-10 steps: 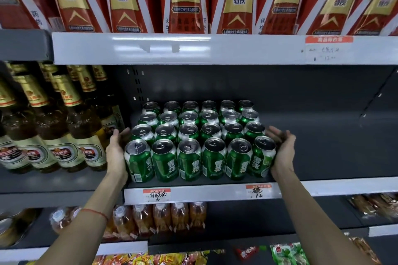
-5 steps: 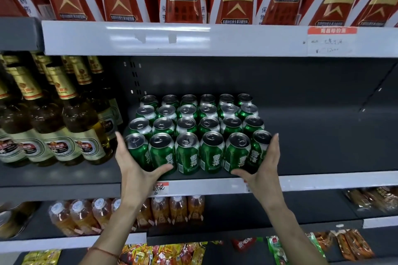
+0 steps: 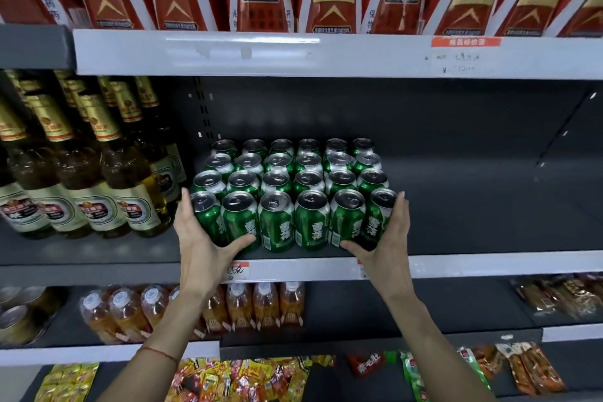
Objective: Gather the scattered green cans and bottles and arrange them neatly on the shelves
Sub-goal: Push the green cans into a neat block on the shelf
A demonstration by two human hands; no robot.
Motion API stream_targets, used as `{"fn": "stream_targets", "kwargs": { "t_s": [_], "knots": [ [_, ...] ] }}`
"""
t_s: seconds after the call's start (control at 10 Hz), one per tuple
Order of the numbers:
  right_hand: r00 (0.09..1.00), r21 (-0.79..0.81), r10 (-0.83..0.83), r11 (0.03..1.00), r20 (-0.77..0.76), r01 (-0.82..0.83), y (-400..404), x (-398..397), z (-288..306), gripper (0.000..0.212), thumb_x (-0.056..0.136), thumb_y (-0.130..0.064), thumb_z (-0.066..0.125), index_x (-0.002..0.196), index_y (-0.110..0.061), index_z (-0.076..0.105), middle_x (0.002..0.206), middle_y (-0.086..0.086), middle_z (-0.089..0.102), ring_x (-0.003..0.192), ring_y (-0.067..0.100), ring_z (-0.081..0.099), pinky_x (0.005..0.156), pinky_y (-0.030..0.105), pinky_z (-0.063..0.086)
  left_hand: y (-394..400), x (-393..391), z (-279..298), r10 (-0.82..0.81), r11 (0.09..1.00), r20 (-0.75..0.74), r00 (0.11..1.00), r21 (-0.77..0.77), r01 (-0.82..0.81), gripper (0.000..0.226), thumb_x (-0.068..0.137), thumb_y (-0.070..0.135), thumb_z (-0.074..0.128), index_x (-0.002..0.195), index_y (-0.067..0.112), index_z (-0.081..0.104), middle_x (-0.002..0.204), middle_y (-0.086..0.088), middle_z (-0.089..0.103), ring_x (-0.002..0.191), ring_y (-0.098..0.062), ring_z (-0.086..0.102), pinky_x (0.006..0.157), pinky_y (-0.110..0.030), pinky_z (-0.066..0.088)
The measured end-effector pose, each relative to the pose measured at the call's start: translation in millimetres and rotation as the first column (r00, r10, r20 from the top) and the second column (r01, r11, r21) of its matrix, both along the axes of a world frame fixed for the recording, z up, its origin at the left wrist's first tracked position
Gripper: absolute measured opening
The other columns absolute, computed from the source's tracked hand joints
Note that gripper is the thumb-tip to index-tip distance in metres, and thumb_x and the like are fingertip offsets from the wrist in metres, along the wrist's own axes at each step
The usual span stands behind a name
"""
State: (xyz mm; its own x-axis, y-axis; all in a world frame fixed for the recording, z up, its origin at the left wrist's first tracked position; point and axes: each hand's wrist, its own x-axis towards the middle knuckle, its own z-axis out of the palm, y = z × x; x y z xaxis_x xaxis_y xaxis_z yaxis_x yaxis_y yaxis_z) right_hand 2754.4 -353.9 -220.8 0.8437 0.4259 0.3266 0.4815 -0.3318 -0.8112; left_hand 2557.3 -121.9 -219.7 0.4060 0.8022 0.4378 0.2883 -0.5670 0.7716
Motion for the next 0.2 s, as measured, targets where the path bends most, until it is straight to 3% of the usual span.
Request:
{"fn": "stream_targets", "kwargs": {
  "t_s": [0.1, 0.2],
  "knots": [
    [0.988, -0.018, -0.072, 0.997, 0.137, 0.075, 2, -8, 6, 0.124, 0.072, -0.074, 0.064, 0.161, -0.039, -0.014, 0.173, 0.008, -0.007, 0.16, 0.031, 0.001, 0.126, 0.059, 0.022, -11, -5, 7, 0.074, 0.997, -0.054, 0.996, 0.038, -0.072, 0.131, 0.072, 0.055, 0.088, 0.167, 0.031, 0.001, 0.172, -0.021, 0.008, 0.16, -0.037, 0.012, 0.127, -0.055, 0.023],
    [0.952, 0.009, -0.057, 0.998, 0.3, 0.057, 6, -16, 18, 0.096, 0.086, -0.073, 0.053, 0.162, -0.027, 0.017, 0.173, 0.01, 0.007, 0.161, 0.028, 0.004, 0.125, 0.061, 0.021, -28, -8, 22, 0.052, 0.993, -0.019, 0.998, 0.109, -0.05, 0.094, 0.086, 0.062, 0.072, 0.162, 0.031, 0.027, 0.171, -0.012, 0.019, 0.158, -0.035, 0.022, 0.124, -0.06, 0.029]
  ]
}}
